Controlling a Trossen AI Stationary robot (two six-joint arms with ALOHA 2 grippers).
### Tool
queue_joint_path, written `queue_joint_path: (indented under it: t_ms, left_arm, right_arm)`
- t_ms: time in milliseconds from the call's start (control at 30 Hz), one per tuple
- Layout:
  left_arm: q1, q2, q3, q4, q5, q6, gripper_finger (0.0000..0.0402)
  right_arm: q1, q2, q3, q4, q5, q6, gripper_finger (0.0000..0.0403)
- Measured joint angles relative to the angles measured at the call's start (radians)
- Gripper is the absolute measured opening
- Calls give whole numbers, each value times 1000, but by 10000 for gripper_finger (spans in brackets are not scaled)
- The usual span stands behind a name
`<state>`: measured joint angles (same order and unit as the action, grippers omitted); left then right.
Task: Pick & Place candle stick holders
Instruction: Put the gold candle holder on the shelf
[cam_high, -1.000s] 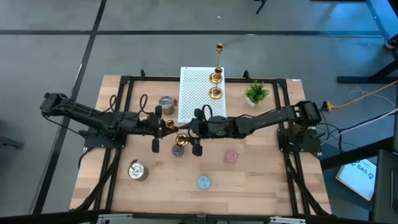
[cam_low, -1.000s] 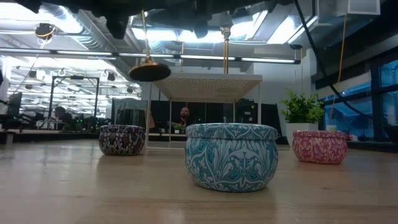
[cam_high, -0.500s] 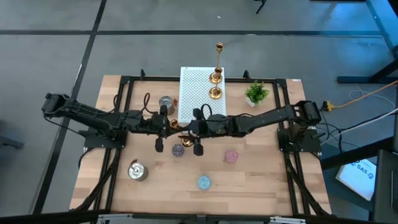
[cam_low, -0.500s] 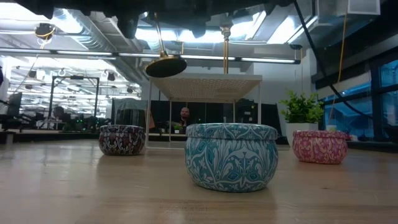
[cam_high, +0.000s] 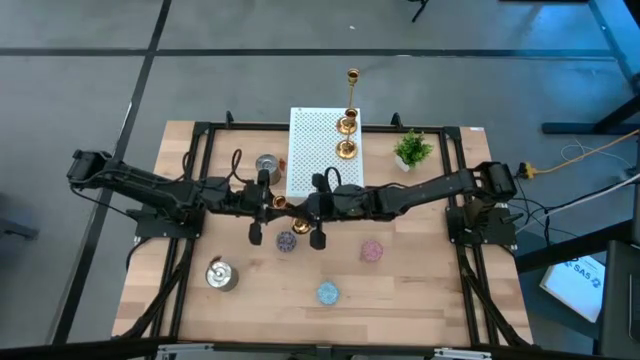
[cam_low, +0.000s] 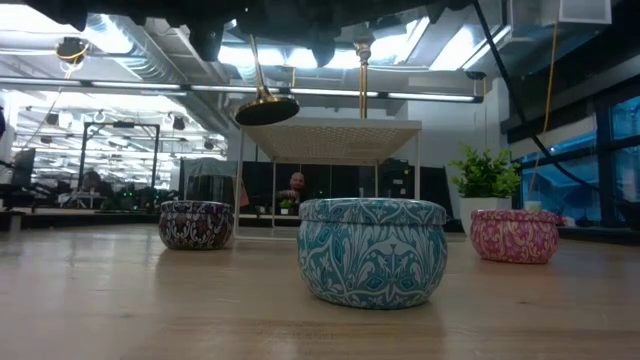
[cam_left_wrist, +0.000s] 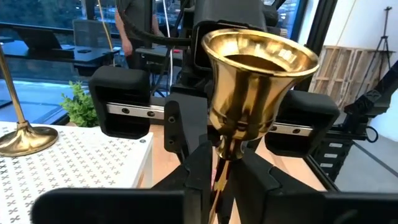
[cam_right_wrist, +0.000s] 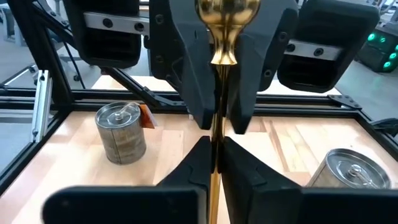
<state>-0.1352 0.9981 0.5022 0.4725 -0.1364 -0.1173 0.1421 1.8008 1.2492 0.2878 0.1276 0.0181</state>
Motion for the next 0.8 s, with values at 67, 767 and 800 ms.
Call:
queue_joint_path:
  t_ms: [67,767,800]
  left_arm:
    - [0,0,0,2,-2,0,65]
    - [-1,-148,0,-113,50,-27,180]
    - [-1,-162,0,-136,50,-27,179]
  right_arm:
    - [0,-5,0,-4,-1,9,21]
    - [-21,-274,0,-268,-16,10,19]
    - [-21,-286,0,-283,8,3,19]
